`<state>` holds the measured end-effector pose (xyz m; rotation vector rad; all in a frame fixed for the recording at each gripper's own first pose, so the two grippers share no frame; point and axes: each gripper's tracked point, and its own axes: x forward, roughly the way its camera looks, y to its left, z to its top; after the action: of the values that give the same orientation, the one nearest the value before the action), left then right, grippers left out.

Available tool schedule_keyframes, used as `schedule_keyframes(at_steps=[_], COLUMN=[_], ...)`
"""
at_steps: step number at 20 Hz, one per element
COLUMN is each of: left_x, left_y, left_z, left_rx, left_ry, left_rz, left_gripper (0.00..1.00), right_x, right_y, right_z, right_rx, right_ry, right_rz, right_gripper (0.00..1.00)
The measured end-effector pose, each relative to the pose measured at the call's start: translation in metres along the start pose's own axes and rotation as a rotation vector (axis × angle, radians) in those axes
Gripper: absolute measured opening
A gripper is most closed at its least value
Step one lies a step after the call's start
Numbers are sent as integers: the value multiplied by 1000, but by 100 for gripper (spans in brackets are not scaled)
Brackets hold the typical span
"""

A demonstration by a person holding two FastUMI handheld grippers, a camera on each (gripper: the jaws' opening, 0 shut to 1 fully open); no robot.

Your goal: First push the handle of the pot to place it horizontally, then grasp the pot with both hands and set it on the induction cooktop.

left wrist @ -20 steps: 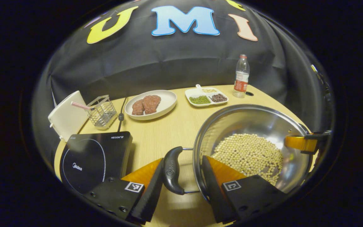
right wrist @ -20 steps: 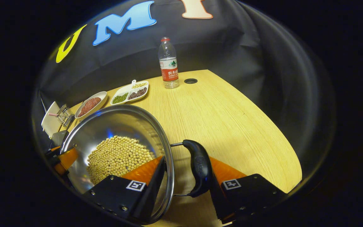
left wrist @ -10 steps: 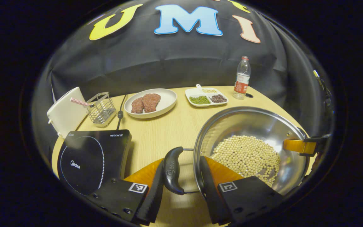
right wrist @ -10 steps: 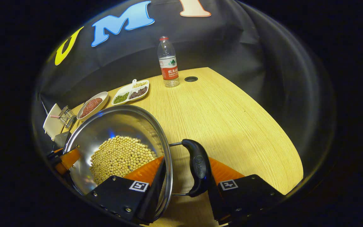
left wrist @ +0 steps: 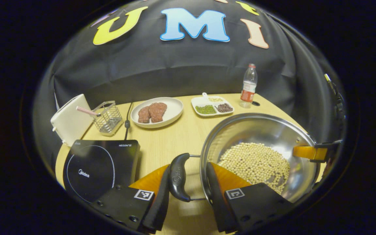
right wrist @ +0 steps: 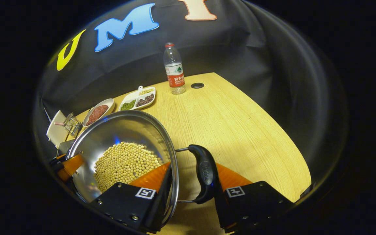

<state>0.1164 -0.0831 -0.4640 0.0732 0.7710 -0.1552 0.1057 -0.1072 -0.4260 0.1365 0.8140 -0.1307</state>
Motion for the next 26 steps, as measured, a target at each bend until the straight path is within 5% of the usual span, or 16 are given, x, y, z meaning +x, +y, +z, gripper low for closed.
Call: schedule_keyframes(at_steps=[9,26], left_x=[-40,-110], left_y=[23,165], left_z=[37,51], left_rx=[-14,-60], left_ry=[-31,-49], left_rz=[-5,70], left_gripper=[65,66], right_x=[-43,-89], right_y=[29,165], right_z=[27,27], right_rx=[-17,-95], right_ry=[-24,-13], right_rz=[-1,70], right_gripper=[63,63])
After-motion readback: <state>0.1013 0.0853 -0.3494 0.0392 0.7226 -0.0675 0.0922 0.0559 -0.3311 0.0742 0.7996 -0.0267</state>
